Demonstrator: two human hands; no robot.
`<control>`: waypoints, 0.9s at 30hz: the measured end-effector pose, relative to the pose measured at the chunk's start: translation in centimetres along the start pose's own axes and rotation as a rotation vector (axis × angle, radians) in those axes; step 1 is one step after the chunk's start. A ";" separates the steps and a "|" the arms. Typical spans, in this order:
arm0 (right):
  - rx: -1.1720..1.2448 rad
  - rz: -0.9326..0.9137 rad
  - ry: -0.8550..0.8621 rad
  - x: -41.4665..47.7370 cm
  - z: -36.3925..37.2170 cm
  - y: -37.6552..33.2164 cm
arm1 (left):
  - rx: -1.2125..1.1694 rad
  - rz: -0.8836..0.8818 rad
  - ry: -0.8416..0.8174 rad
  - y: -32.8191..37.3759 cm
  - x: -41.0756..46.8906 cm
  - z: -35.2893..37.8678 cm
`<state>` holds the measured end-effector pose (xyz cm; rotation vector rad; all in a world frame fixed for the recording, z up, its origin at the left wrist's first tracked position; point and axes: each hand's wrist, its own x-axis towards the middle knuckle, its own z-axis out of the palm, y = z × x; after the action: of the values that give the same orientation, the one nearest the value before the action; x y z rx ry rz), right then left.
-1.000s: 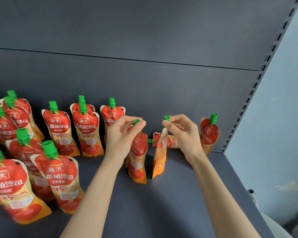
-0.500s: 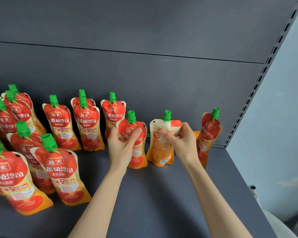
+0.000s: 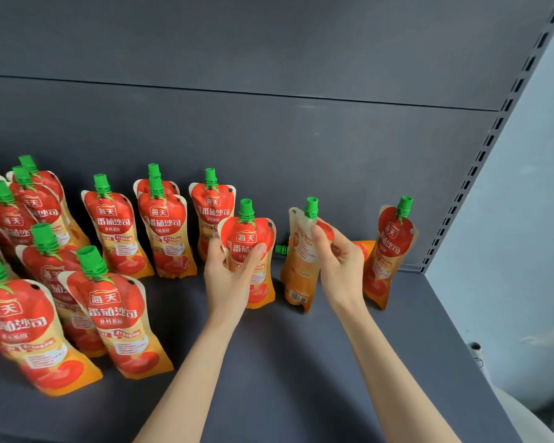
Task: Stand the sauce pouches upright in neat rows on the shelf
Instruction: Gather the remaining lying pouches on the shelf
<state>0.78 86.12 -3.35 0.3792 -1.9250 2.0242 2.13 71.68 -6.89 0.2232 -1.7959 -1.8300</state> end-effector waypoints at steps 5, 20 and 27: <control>0.066 0.094 -0.143 1.1 -0.5 -0.8 | -0.005 0.002 -0.016 -0.2 0.0 -0.1; -0.001 0.112 -0.130 3.7 -0.7 -1.9 | -0.078 -0.009 -0.074 -0.5 -0.6 -0.6; 0.022 0.226 -0.234 1.0 -1.4 1.9 | -0.014 -0.024 -0.110 -1.2 -0.4 -1.2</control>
<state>-0.86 87.53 -4.76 0.4391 -2.1722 2.2305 2.75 70.79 -8.29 0.1419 -1.8612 -1.9042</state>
